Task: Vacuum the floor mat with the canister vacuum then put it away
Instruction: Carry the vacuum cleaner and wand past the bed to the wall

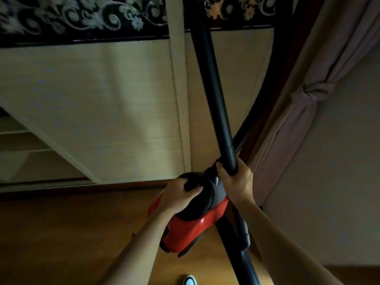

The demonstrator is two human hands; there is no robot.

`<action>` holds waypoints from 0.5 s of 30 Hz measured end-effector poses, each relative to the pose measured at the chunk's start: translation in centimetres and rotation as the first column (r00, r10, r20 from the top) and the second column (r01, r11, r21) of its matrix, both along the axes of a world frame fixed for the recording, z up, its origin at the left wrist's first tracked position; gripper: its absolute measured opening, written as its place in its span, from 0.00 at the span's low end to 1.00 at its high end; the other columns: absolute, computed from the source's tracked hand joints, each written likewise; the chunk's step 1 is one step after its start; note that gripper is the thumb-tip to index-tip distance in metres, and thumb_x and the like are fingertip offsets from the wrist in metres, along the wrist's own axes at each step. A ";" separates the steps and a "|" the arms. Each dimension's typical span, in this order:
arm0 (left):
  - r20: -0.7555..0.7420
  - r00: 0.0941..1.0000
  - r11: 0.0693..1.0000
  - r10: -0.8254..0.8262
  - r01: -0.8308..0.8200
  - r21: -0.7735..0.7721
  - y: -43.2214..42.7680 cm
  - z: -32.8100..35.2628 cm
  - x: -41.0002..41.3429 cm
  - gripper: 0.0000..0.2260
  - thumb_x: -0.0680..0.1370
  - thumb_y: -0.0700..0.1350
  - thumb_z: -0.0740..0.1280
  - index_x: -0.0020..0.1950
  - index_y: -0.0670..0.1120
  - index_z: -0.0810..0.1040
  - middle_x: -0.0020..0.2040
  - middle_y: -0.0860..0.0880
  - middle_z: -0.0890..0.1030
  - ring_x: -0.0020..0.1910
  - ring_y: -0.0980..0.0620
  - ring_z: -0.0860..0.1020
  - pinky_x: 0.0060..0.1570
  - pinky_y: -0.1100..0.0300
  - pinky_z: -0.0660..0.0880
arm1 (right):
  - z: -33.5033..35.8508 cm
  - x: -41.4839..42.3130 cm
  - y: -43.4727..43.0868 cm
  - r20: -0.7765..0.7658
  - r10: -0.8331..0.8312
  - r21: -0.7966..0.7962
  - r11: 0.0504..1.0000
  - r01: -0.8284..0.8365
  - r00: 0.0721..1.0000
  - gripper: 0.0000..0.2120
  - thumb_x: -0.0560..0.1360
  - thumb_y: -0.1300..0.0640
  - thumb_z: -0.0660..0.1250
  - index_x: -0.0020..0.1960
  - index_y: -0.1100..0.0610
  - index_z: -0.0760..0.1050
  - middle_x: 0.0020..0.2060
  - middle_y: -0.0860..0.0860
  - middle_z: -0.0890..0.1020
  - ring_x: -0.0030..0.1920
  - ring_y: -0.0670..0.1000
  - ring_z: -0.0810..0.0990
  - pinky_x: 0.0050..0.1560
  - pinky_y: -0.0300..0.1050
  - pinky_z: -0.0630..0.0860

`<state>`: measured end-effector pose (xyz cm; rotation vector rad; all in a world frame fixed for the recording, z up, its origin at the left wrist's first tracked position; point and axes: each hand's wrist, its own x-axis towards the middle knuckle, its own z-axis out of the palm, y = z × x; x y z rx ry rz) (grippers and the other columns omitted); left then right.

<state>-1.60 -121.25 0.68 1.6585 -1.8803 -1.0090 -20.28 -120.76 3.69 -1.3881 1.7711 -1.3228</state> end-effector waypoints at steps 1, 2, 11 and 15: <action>-0.010 1.000 1.000 0.028 -0.028 -0.001 0.2 0.5 0.6 0.12 0.76 0.57 0.70 0.46 0.49 0.84 0.40 0.56 0.83 0.42 0.59 0.81 0.37 0.66 0.75 | 0.2 0.4 -0.3 0.007 0.020 0.007 1.000 -0.020 1.000 0.08 0.74 0.56 0.74 0.41 0.56 0.77 0.30 0.52 0.78 0.30 0.50 0.78 0.31 0.45 0.76; -0.012 0.998 0.998 0.060 -0.060 -0.008 0.3 0.9 1.1 0.11 0.76 0.56 0.70 0.48 0.50 0.84 0.41 0.57 0.82 0.44 0.59 0.80 0.38 0.69 0.74 | 0.5 0.8 -0.6 0.013 0.044 0.014 0.999 -0.044 0.999 0.08 0.74 0.56 0.74 0.40 0.55 0.76 0.30 0.53 0.78 0.31 0.51 0.78 0.32 0.50 0.78; 0.083 0.915 0.919 0.395 -0.391 -0.054 3.5 3.3 4.2 0.13 0.76 0.57 0.70 0.48 0.48 0.84 0.44 0.53 0.85 0.45 0.58 0.81 0.39 0.72 0.73 | 2.0 3.4 -3.5 0.041 0.411 -0.041 0.911 -0.410 0.911 0.07 0.74 0.47 0.73 0.46 0.48 0.77 0.31 0.46 0.79 0.36 0.50 0.81 0.43 0.54 0.82; 0.097 0.825 0.830 0.557 -0.555 -0.051 6.3 4.4 4.7 0.10 0.76 0.54 0.70 0.47 0.48 0.84 0.42 0.53 0.84 0.44 0.56 0.81 0.38 0.71 0.70 | 2.6 5.3 -4.0 0.009 0.540 -0.086 0.839 -0.538 0.841 0.12 0.75 0.54 0.75 0.39 0.44 0.73 0.28 0.45 0.76 0.31 0.43 0.77 0.35 0.42 0.77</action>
